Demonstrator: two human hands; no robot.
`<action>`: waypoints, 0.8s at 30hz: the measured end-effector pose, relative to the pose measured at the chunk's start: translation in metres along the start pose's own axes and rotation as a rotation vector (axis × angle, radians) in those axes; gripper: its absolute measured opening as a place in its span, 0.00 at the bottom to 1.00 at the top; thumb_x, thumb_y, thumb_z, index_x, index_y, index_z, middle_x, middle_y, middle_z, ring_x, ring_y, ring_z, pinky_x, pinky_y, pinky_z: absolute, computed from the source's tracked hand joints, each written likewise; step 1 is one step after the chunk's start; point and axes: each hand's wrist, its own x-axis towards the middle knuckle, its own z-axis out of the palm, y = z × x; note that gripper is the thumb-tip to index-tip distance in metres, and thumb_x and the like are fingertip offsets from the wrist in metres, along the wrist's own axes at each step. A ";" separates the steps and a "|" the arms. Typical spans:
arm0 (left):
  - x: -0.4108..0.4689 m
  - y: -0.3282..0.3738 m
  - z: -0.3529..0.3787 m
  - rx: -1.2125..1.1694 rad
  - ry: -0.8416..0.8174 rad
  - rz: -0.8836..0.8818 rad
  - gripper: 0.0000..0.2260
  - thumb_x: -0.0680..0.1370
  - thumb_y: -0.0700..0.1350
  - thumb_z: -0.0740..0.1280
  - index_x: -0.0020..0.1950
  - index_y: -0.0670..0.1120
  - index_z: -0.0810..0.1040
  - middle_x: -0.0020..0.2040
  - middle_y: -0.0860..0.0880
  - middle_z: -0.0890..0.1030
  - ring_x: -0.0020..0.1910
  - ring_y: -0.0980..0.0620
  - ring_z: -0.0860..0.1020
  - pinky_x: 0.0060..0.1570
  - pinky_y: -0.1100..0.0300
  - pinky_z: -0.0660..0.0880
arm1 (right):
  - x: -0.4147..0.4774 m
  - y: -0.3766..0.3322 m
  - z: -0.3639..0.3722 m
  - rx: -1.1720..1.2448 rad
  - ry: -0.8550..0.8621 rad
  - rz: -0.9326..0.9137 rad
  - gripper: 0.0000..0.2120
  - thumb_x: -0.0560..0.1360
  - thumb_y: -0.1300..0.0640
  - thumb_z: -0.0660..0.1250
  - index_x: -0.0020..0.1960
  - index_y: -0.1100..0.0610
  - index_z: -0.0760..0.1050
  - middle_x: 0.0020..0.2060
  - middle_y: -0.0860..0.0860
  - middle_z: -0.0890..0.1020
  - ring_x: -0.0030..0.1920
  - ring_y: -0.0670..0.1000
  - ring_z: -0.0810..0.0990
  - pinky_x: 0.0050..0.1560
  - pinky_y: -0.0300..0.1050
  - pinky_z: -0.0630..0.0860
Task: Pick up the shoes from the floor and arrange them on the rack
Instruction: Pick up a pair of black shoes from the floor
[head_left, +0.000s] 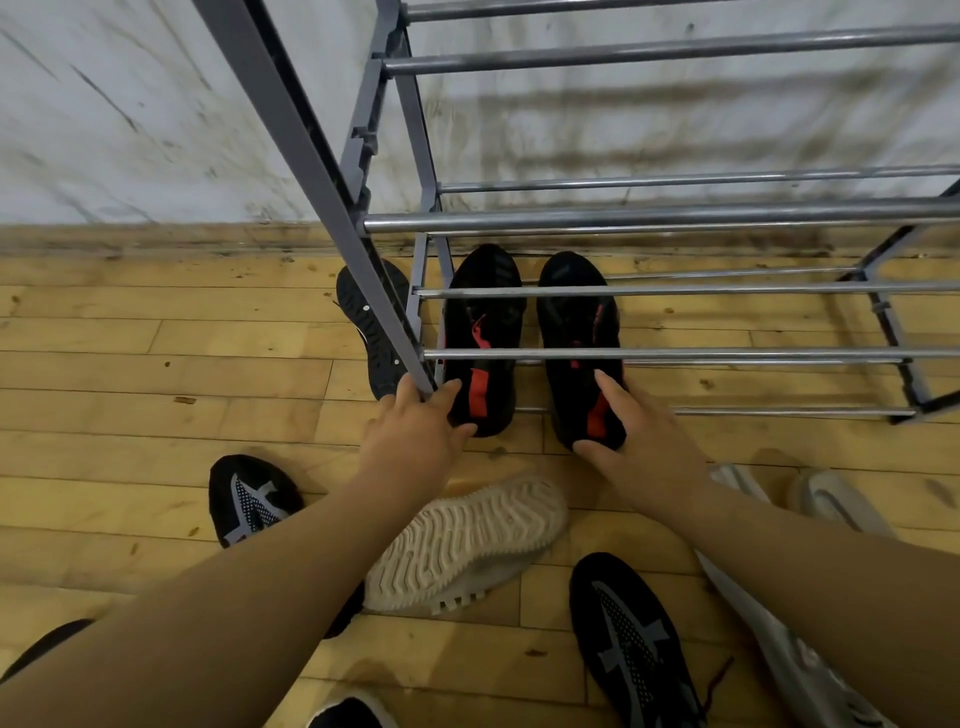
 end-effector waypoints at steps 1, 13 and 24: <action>0.001 -0.001 0.001 -0.026 -0.001 0.006 0.29 0.82 0.64 0.59 0.82 0.58 0.58 0.72 0.45 0.68 0.70 0.42 0.70 0.65 0.45 0.74 | 0.003 -0.005 0.002 0.024 0.013 -0.006 0.42 0.77 0.40 0.70 0.84 0.45 0.52 0.82 0.47 0.61 0.79 0.55 0.62 0.77 0.55 0.65; 0.005 -0.002 0.002 -0.054 0.016 0.002 0.28 0.82 0.63 0.60 0.81 0.57 0.62 0.66 0.46 0.74 0.65 0.43 0.75 0.60 0.47 0.75 | 0.030 -0.025 0.020 -0.066 -0.022 -0.036 0.41 0.79 0.34 0.64 0.84 0.46 0.51 0.82 0.51 0.61 0.79 0.56 0.61 0.77 0.57 0.63; 0.006 -0.001 0.000 0.005 -0.005 0.006 0.28 0.83 0.63 0.58 0.81 0.56 0.61 0.67 0.45 0.74 0.63 0.43 0.77 0.58 0.47 0.75 | 0.025 -0.025 0.027 0.139 -0.015 -0.032 0.38 0.80 0.41 0.66 0.84 0.46 0.52 0.84 0.48 0.54 0.81 0.51 0.59 0.76 0.54 0.67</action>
